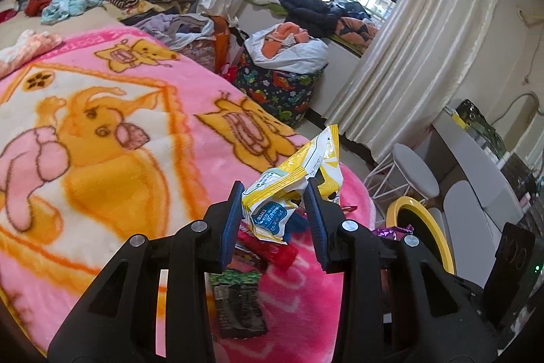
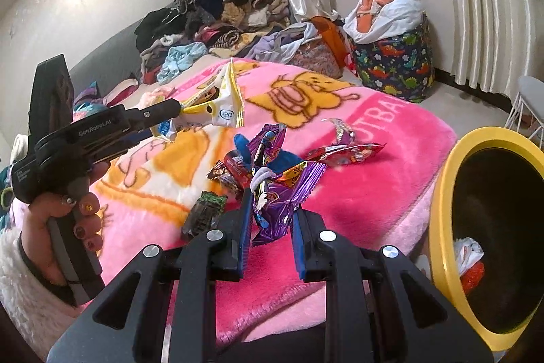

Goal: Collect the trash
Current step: 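Lift both held wrappers and carry them over the yellow-rimmed bin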

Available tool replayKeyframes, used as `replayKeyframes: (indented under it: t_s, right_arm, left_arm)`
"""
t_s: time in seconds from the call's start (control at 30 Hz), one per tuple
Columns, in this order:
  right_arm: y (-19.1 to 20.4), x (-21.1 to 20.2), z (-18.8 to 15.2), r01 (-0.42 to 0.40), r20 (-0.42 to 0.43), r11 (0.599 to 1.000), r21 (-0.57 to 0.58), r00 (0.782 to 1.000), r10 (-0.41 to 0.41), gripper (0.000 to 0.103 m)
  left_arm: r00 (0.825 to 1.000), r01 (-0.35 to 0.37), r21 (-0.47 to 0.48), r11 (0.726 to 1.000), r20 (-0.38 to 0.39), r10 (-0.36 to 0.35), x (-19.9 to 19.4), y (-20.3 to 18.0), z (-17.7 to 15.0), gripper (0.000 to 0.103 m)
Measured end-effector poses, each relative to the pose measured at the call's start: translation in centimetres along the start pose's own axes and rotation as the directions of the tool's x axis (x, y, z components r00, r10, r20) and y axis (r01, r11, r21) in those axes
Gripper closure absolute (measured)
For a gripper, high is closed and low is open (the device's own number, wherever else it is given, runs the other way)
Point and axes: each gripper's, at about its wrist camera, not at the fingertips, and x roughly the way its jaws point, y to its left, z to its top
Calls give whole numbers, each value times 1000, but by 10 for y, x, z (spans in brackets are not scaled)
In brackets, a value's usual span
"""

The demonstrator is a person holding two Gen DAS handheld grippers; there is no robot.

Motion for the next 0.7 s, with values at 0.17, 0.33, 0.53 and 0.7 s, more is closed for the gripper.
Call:
replayKeyframes:
  t_s: [0.17,0.33,0.53,0.7]
  right_arm:
    - [-8,-12,0,7,29,1000,25,1000,-8,83]
    - [-19,-25,3,33,61,998,46,998,-36,83]
    - [-38,-38,3,61,86,994,85,994,-69,83]
    - [-51,-47,0,84,103,990,115,990,-96,83]
  left_arm:
    - [1000,14,32,999,2,-14,1,-17,1,74]
    - [999,43,54,998,7,-43,3,-33,2,74]
    - [998,69,93,993,0,-69,8,-51,0,74]
    - [996,88,110,990,-12,-87,13,-61,-2,74]
